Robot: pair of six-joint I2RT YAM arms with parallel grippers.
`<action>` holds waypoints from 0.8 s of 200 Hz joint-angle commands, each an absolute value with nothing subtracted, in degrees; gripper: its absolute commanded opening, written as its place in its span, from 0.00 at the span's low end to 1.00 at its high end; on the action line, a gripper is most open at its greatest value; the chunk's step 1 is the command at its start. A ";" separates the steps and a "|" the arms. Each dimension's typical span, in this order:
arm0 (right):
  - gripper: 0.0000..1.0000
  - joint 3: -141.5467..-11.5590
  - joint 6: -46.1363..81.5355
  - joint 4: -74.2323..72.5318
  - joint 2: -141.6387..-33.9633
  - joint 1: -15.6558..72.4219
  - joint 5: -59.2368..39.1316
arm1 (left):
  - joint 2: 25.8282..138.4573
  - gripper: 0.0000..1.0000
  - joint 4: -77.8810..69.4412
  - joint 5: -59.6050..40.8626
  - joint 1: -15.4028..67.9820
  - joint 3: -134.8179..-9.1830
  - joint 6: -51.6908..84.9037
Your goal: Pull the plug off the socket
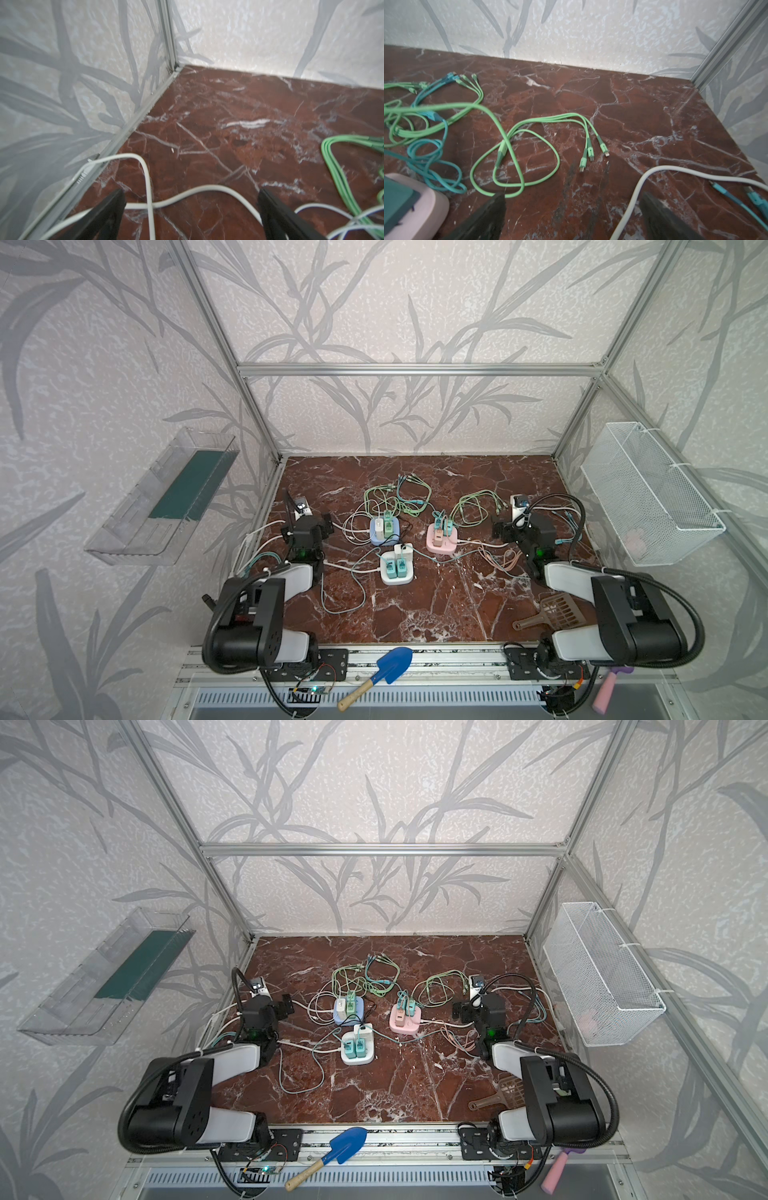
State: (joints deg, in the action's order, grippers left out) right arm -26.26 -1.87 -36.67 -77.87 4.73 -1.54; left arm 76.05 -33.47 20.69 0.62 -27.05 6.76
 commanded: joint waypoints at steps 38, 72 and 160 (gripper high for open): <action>0.97 -32.56 9.52 -14.17 -65.14 4.92 -11.36 | 56.68 0.99 -8.75 12.55 2.02 -32.88 14.45; 0.90 -34.23 15.12 -9.05 -62.63 6.12 -18.73 | 49.82 0.99 -4.22 12.55 8.52 -32.49 12.02; 0.82 -33.04 23.52 -3.49 -55.79 25.60 -12.39 | 41.62 0.93 1.87 13.39 28.68 -30.63 6.30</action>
State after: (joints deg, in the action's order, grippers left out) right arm -32.62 20.03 -6.42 -56.90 22.17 -14.37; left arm 44.42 -0.82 13.91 25.32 -32.36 8.47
